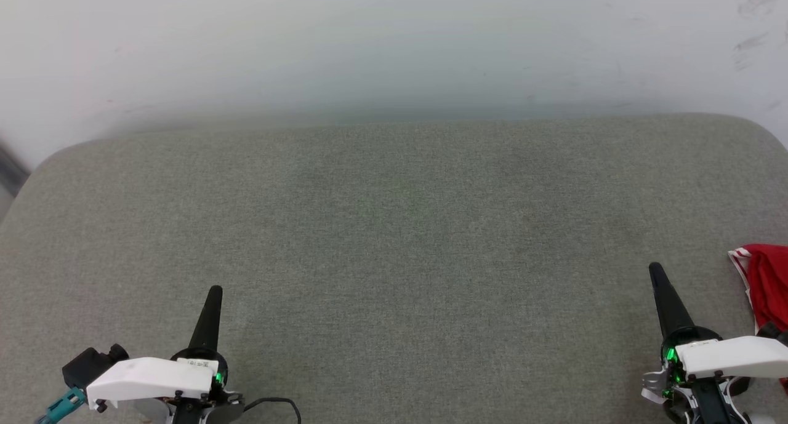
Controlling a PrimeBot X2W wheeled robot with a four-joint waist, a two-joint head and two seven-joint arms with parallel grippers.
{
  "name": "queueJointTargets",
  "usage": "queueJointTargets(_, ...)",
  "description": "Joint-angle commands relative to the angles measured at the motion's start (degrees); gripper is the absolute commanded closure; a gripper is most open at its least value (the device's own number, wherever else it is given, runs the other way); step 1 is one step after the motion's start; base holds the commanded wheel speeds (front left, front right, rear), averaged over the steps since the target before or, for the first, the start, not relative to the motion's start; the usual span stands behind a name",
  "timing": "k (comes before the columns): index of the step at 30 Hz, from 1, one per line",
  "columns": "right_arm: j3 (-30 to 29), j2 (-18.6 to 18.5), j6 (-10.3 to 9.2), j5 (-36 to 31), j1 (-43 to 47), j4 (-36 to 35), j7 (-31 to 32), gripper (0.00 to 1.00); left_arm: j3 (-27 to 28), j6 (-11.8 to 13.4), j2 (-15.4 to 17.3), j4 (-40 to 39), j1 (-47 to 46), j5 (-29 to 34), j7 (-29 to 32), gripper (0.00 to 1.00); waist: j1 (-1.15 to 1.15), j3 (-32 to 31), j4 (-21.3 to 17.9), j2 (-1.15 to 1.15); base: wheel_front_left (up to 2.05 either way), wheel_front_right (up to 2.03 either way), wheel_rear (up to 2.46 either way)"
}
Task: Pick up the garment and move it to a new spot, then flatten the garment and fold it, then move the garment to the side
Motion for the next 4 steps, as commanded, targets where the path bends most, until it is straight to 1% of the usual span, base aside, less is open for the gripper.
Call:
queueJointTargets(1,-0.2,-0.1,0.01,1.5,-1.0,-0.2,0.3,1.00,0.2,-0.2,0.3,-0.1,-1.4,-1.5,0.4,1.00,0.00,0.0,0.0,0.00,0.00,0.00,0.00)
queueJointTargets(4,-0.3,-0.1,0.01,3.0,-1.1,-0.1,0.7,1.00,0.3,-0.2,0.3,0.1,-1.5,-3.0,0.8,1.00,0.00,-0.1,0.0,0.00,0.00,0.00,0.00)
